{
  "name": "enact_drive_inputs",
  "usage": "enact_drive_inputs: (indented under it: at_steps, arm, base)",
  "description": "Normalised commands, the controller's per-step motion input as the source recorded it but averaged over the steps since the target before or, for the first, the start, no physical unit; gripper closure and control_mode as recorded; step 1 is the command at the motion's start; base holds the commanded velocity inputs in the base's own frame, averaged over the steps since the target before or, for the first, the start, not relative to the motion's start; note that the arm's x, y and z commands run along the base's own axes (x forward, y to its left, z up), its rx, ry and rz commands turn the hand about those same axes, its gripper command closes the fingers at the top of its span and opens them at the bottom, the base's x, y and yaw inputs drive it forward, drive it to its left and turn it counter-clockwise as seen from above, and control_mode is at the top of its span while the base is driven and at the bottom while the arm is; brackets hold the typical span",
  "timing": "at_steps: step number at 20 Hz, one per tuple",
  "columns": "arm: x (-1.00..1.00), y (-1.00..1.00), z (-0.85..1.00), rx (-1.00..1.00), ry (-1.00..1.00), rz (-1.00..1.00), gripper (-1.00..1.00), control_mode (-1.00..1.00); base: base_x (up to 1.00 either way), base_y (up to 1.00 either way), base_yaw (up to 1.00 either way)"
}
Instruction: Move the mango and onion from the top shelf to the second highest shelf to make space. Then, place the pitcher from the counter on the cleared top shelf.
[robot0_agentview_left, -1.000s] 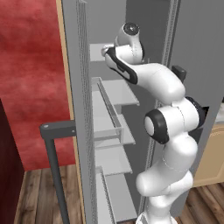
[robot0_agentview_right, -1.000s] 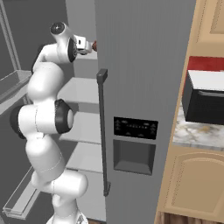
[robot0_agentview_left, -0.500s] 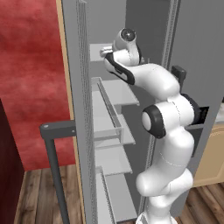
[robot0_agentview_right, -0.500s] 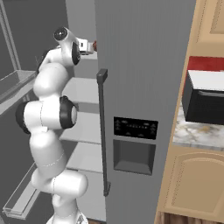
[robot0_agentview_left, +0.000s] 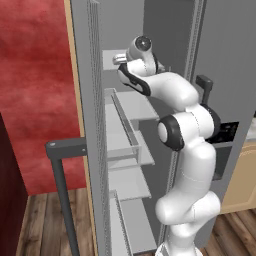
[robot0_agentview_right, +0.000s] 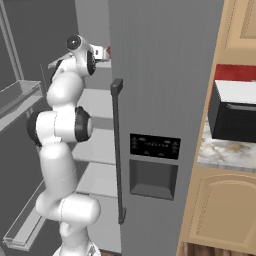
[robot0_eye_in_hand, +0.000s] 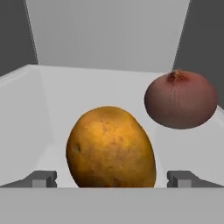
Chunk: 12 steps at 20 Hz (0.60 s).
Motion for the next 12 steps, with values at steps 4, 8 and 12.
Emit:
enact_drive_inputs:
  at_steps: [4,8,12]
  arm:
    - [0.4,0.05,0.0,0.0,0.0,-0.02,-1.0,-1.0]
    - [0.4,0.06,-0.03,0.0,0.0,-0.02,-1.0,-1.0]
    - [0.38,0.08,-0.05,0.0,0.0,-0.02,1.0,-1.0]
  base:
    - [0.0,0.0,0.0]
    - [0.0,0.0,0.0]
    - [0.0,0.0,0.0]
